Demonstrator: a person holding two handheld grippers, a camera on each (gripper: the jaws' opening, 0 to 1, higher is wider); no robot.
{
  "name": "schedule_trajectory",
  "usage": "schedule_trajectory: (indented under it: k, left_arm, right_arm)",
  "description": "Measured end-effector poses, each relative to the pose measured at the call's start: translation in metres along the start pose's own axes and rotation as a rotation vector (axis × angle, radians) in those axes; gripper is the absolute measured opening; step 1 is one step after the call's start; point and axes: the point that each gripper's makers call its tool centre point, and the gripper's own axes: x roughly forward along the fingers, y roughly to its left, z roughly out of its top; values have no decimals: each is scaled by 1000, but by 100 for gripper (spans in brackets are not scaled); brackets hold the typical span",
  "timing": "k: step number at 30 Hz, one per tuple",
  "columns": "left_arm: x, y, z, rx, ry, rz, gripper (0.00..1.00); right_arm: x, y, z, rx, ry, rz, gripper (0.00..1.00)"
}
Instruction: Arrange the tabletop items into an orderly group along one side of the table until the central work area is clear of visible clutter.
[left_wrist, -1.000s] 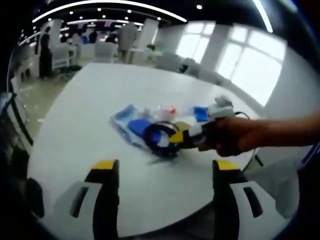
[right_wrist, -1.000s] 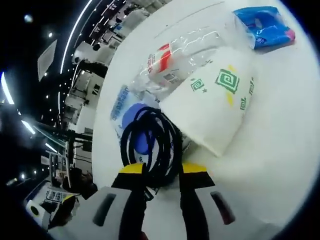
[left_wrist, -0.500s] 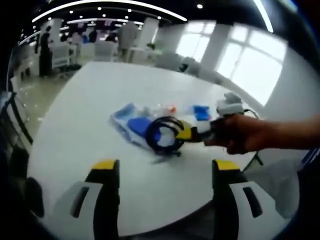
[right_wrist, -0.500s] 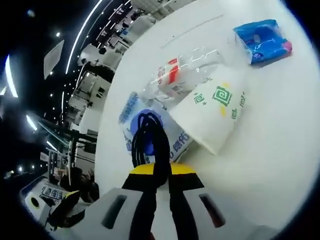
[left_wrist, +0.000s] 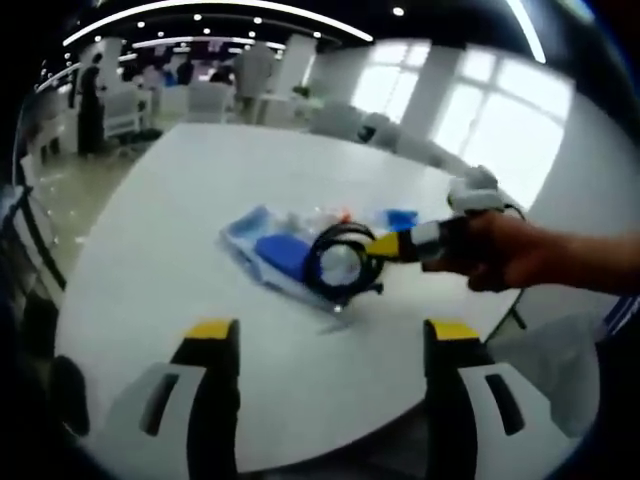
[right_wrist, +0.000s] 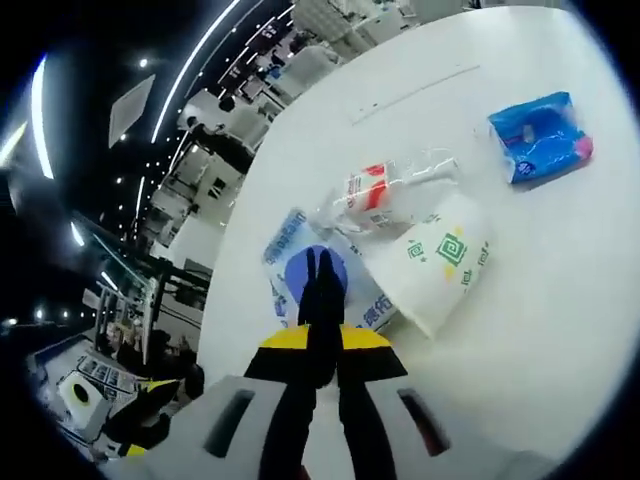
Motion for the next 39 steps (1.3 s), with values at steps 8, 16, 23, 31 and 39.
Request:
schedule_trajectory:
  k: [8,16,23,31,39]
  left_arm:
    - [-1,-3,-1,5,5,-6,72]
    - [-1,-6,-2,7,8,-14,71]
    - [-1,-7,-3,9,13,-21,71]
    - [1,-9,-5,17,21,-28,71]
    - [2,-8,-6,14,23,-27,71]
  right_arm:
    - [-19,19,30,26,-89,65,2]
    - [-38,15,47,23,-123,83,0]
    - [-57,17,61,39,-165,110,0]
    - [-95,0,96,71,-267,118,0]
    - [-131,-42,110,108,-339,53,0]
